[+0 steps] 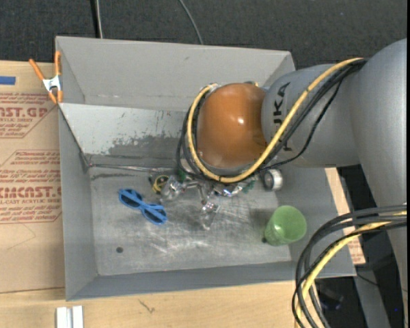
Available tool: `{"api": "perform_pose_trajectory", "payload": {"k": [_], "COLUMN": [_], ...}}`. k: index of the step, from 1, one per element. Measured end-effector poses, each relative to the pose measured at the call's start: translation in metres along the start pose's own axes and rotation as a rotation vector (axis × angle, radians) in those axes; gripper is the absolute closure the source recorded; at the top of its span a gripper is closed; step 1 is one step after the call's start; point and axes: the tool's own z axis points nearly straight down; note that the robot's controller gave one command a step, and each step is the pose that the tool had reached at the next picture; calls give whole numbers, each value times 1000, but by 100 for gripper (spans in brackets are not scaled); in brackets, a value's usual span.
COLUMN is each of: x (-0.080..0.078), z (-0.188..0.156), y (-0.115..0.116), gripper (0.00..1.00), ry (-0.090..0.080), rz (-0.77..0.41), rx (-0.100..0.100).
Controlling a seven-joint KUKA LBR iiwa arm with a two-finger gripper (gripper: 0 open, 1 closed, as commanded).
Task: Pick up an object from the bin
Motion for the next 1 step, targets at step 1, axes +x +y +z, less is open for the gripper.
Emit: {"api": "perform_pose_trajectory", "payload": {"k": [1], "x": [-29], "z": [17], "y": [83], "gripper": [0], "ry": [-7], "rz": [200], "rx": [6]}}
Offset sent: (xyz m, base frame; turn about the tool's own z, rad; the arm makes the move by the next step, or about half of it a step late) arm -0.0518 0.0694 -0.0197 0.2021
